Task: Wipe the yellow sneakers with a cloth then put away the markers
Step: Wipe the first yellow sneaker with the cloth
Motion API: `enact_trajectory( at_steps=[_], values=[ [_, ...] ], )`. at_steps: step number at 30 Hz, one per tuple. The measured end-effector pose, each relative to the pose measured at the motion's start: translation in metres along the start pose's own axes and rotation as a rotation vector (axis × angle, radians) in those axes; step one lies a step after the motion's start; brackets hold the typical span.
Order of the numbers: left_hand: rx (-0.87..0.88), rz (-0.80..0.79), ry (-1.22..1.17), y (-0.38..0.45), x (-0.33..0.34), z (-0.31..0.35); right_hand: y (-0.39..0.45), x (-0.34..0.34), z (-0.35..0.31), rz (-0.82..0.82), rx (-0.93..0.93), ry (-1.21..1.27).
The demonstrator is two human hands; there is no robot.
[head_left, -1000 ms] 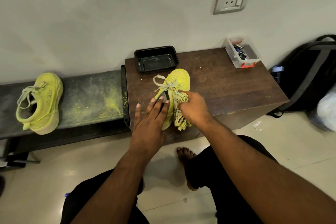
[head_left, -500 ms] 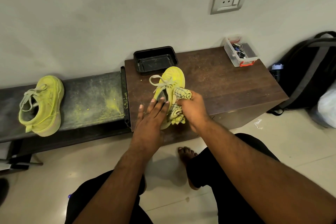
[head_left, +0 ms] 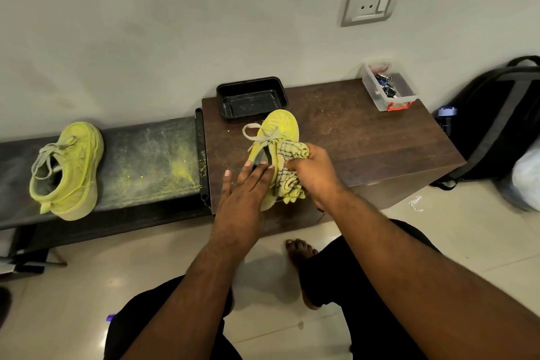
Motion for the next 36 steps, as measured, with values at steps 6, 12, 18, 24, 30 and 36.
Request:
enact_trajectory(
  at_steps=[6,12,18,24,30,36],
  values=[
    [0.004,0.007,0.006,0.001,0.001,-0.003,-0.004,-0.011,0.010,-0.073,-0.027,-0.494],
    [-0.008,0.012,0.004,0.000,0.000,-0.002,0.002,-0.044,0.006,-0.130,-0.157,-0.897],
    [0.003,0.015,0.010,0.000,0.001,-0.003,0.006,-0.047,-0.023,-0.305,-0.435,-1.533],
    [0.005,0.021,0.010,0.002,0.003,-0.003,-0.002,-0.034,-0.009,-0.242,-0.678,-1.812],
    [0.019,0.016,-0.006,0.001,0.002,-0.003,0.002,-0.032,-0.001,-0.263,-0.699,-1.857],
    [0.024,0.024,-0.010,0.001,0.004,-0.004,0.006,-0.026,-0.002,-0.363,-0.612,-1.871]
  ],
)
Point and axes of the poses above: each hand's wrist, its own y-axis towards the middle knuckle, its own x-axis out of the palm, z = x × y, the point moved 3 cm from there along y, towards the middle knuckle, and after that the axes turned 11 degrees about -z, right-handed, at the moved point
